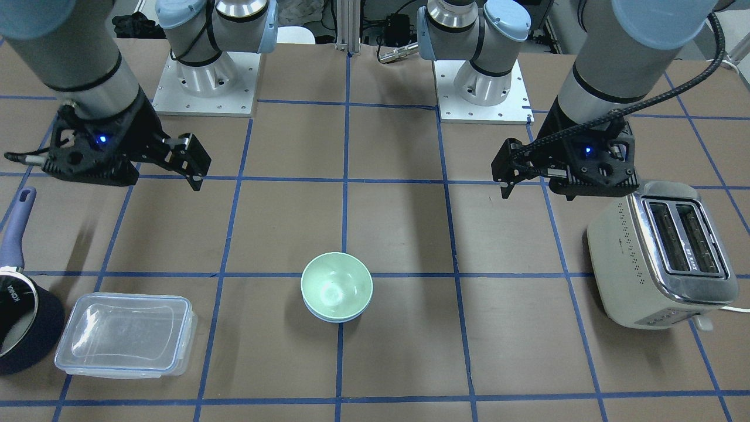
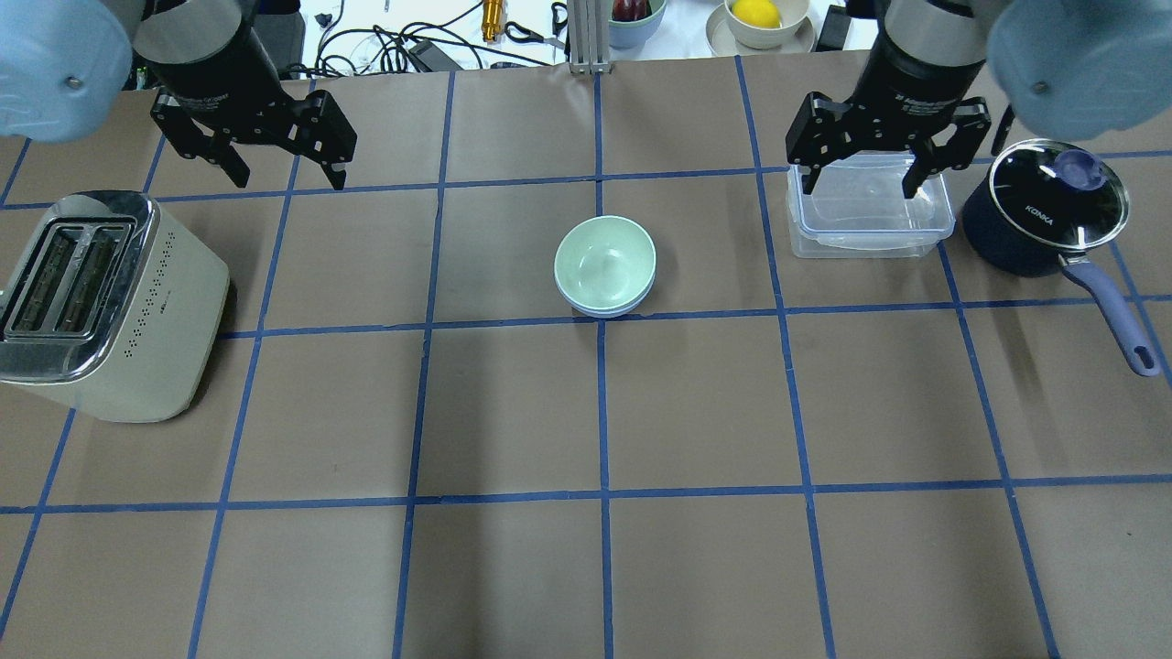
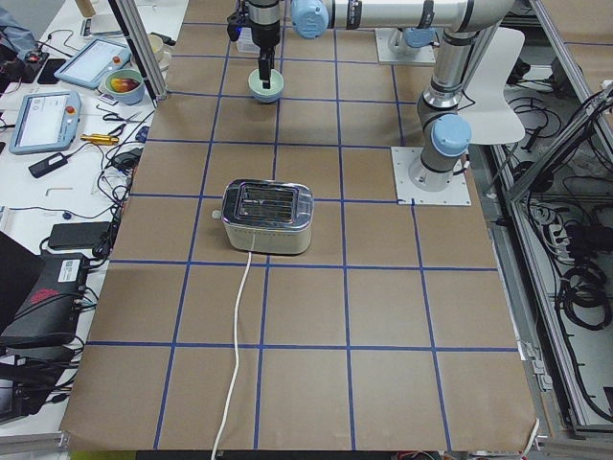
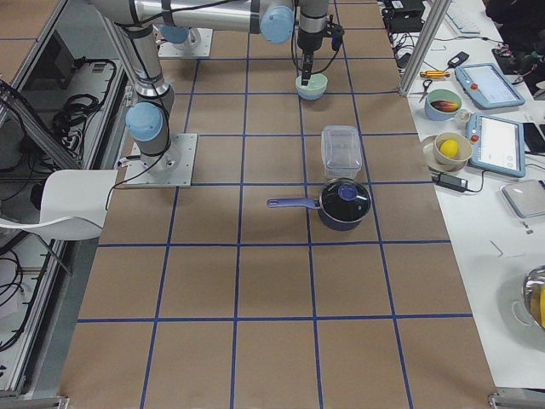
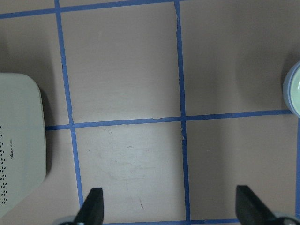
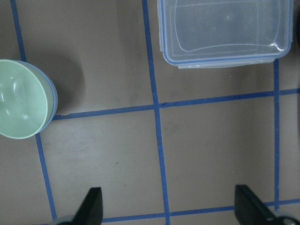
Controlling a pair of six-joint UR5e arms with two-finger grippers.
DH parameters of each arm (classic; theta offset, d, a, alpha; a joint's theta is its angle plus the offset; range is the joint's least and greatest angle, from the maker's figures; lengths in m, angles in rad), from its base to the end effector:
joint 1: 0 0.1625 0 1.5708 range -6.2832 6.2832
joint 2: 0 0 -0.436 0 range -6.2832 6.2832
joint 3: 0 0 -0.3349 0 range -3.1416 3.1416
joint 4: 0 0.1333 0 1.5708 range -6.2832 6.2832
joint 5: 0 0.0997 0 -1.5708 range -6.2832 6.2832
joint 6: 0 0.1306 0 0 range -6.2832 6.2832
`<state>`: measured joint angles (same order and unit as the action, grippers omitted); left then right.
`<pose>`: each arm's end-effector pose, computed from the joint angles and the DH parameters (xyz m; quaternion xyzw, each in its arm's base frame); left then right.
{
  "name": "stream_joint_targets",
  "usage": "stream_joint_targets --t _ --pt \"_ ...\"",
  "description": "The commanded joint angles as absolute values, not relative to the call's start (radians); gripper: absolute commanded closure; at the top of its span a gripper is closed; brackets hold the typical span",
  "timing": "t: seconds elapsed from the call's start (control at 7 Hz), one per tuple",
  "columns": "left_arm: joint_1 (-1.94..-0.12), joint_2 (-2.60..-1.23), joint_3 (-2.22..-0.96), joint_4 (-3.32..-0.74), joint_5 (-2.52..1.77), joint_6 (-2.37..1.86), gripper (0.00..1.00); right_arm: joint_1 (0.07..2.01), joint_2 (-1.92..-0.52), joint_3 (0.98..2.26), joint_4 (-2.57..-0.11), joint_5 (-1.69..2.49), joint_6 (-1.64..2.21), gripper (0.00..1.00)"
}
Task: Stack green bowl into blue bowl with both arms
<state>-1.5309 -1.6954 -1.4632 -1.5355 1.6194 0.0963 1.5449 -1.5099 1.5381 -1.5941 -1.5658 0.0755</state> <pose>-0.1073 -0.4958 0.4608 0.0280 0.9993 -0.0075 0.0249 0.1220 -0.4637 0.4572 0.0507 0.9987 0.0025 0.0024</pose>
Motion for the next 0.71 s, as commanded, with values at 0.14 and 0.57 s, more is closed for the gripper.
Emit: stream_joint_targets --t 0.14,0.57 --pt "-1.543 -1.698 -1.477 -1.529 1.623 0.095 0.0 1.542 -1.555 1.539 -1.511 -1.559 0.071 0.0" --pt "-1.546 -1.694 -1.506 -1.485 1.62 0.083 0.0 1.543 -1.555 1.539 -1.511 -1.554 0.071 0.0"
